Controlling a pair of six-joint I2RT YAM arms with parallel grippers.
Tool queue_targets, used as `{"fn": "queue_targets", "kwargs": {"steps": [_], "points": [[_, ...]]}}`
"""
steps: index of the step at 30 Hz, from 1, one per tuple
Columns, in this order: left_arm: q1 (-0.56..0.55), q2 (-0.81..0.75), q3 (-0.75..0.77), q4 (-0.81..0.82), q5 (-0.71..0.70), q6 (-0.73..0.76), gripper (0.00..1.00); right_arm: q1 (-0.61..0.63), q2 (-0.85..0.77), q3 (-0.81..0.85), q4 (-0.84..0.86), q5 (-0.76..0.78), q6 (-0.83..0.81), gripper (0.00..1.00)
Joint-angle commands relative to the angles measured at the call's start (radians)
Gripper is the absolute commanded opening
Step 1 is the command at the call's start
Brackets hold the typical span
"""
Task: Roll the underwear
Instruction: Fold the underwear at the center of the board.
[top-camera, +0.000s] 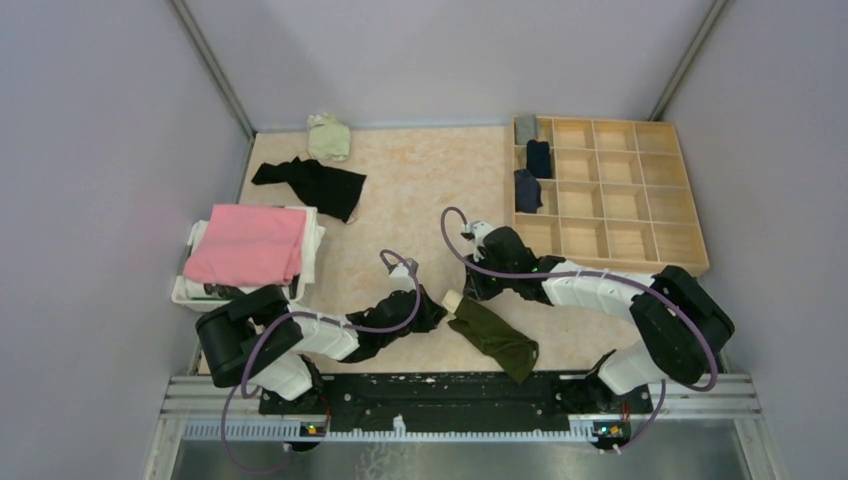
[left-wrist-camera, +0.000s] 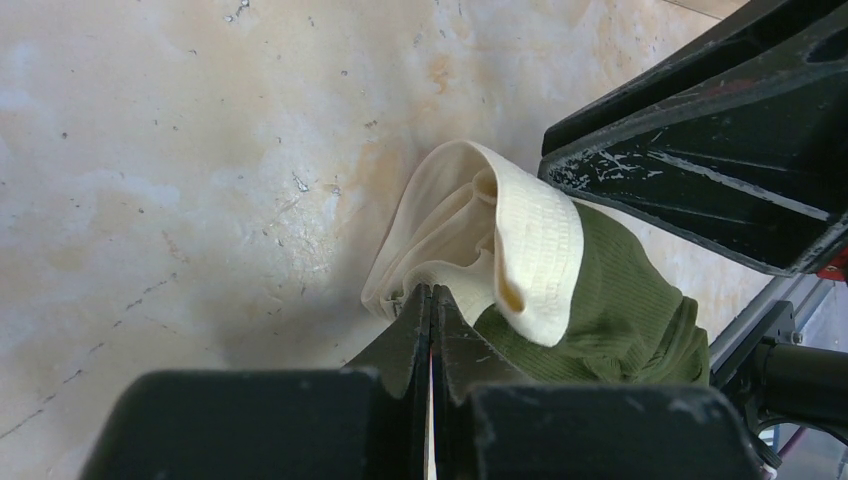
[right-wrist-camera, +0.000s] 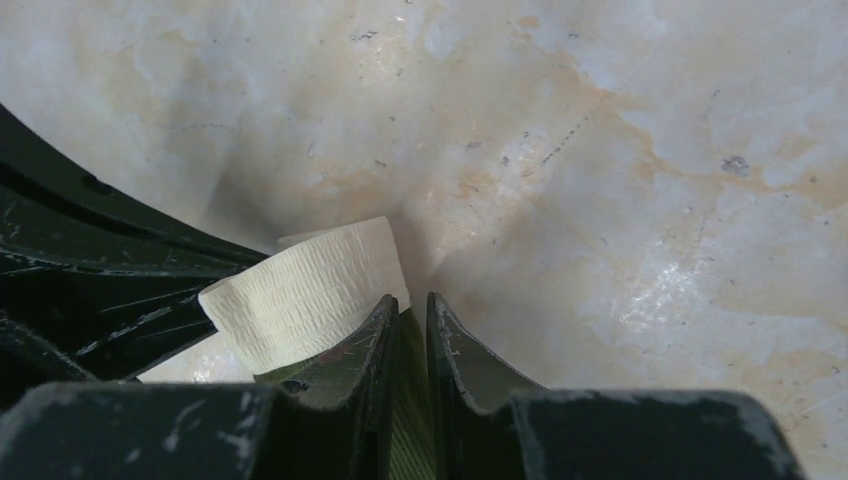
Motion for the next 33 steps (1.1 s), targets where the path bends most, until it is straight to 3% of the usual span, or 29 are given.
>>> {"fn": "queue_targets", "kwargs": {"steps": [1,21,33], "points": [[-0.007,0.002,0.008,-0.028,0.002,-0.004,0.00,-0.006,-0.037,-0.002,0.025,-0.078,-0.018,0.16],[-0.007,0.006,0.006,-0.027,0.002,-0.009,0.00,-0.002,-0.046,-0.047,0.034,-0.161,-0.004,0.16],[-0.007,0.008,0.014,-0.034,0.001,-0.009,0.00,0.001,-0.142,-0.043,0.020,-0.115,-0.008,0.27]]}}
